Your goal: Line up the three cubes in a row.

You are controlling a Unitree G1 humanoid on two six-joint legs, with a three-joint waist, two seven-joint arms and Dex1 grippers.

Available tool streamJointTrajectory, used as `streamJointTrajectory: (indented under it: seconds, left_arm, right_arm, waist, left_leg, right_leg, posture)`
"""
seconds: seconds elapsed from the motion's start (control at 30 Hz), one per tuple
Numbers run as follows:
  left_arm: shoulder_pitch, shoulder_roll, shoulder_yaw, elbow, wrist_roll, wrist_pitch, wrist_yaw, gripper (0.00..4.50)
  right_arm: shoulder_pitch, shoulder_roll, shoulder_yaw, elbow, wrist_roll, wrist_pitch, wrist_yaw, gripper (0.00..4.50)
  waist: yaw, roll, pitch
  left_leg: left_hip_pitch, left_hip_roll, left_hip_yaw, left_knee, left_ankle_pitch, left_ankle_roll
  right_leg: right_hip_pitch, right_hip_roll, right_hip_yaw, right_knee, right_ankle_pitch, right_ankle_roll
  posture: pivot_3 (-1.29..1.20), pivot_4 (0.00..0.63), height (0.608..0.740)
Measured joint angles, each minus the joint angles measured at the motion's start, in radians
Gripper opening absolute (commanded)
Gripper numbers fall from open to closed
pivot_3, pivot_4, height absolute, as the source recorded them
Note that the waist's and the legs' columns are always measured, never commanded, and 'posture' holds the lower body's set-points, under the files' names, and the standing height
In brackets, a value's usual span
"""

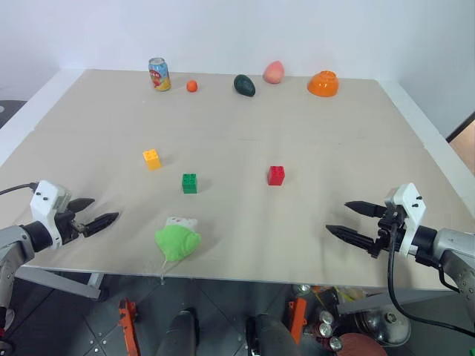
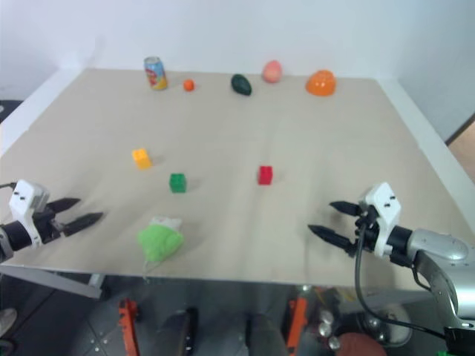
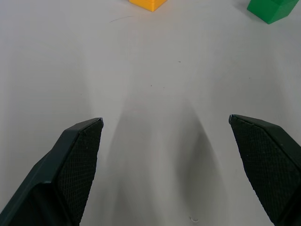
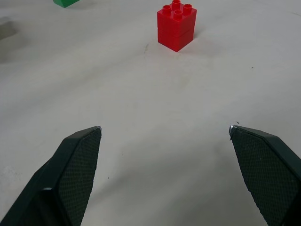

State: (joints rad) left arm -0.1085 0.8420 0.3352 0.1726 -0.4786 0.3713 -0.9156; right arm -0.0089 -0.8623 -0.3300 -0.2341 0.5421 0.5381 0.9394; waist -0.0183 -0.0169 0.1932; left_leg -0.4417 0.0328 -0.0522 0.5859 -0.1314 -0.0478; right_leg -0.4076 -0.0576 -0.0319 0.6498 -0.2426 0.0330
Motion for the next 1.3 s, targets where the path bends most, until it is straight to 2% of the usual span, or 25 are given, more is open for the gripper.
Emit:
streamJointTrajectory:
  seconds: [0.17,0.43,0.6,0.83,0.93,1.13,1.23,1.3]
  left_arm:
    - [-0.04,-0.032,-0.017,0.0,-0.004,-0.002,-0.018,4.44]
    - [-0.187,-0.043,-0.086,-0.035,-0.034,-0.038,-0.184,4.44]
    - [-0.296,-0.039,-0.197,-0.083,-0.031,-0.035,-0.305,4.44]
    - [-0.329,-0.036,-0.409,-0.107,0.049,-0.063,-0.474,4.44]
    - [-0.342,-0.04,-0.465,-0.048,0.116,-0.151,-0.523,4.44]
    - [-0.36,-0.055,-0.5,0.043,0.159,-0.242,-0.588,4.44]
    - [-0.371,-0.075,-0.518,0.079,0.182,-0.304,-0.617,3.71]
    - [-0.373,-0.087,-0.533,0.099,0.188,-0.335,-0.641,3.01]
  right_arm:
    - [0.04,0.012,0.001,-0.041,0.003,0.004,-0.01,4.5]
    - [0.026,-0.014,-0.001,-0.091,0.027,0.038,-0.001,4.5]
    - [-0.068,-0.071,0.008,-0.172,0.091,0.081,0.041,4.5]
    - [-0.153,-0.093,0.15,-0.276,0.128,0.111,0.111,4.5]
    - [-0.159,-0.095,0.194,-0.297,0.118,0.107,0.123,4.5]
    - [-0.158,-0.092,0.211,-0.298,0.109,0.106,0.104,4.5]
    - [-0.153,-0.089,0.212,-0.299,0.097,0.099,0.096,4.5]
    - [-0.153,-0.086,0.214,-0.299,0.089,0.094,0.086,4.5]
  waist:
    - [0.003,0.0,0.0]
    - [0.003,0.0,0.0]
    - [0.002,0.0,0.0]
    - [0.001,-0.001,0.0]
    - [0.001,-0.001,0.0]
    - [0.001,-0.001,0.0]
    - [0.001,0.0,0.0]
    - [0.001,0.0,0.0]
  left_leg:
    - [0.0,0.0,0.0,0.001,0.0,0.0]
    - [0.0,0.001,0.005,0.003,0.0,0.0]
    - [0.0,0.001,0.007,0.005,0.0,0.001]
    - [0.0,0.002,0.007,0.005,0.0,0.002]
    - [0.0,0.003,0.008,0.006,0.0,0.002]
    - [0.0,0.003,0.008,0.009,0.0,0.002]
    - [0.0,0.004,0.009,0.011,0.0,0.002]
    - [0.0,0.004,0.009,0.011,0.0,0.002]
  right_leg:
    - [0.001,0.0,0.0,0.0,0.0,0.0]
    - [0.001,0.0,0.002,0.0,0.003,0.002]
    - [0.001,0.0,0.004,0.0,0.003,0.003]
    - [0.001,0.003,0.006,0.0,0.003,0.004]
    - [0.001,0.003,0.006,0.0,0.003,0.004]
    - [0.002,0.003,0.007,0.0,0.005,0.004]
    - [0.002,0.002,0.007,0.0,0.006,0.003]
    - [0.002,0.003,0.007,0.0,0.007,0.003]
  posture:
    - [0.0,0.15,0.738]
    - [0.0,0.15,0.738]
    - [0.0,0.15,0.738]
    - [0.0,0.15,0.738]
    - [0.0,0.15,0.738]
    - [0.0,0.15,0.738]
    - [0.0,0.15,0.738]
    - [0.0,0.15,0.738]
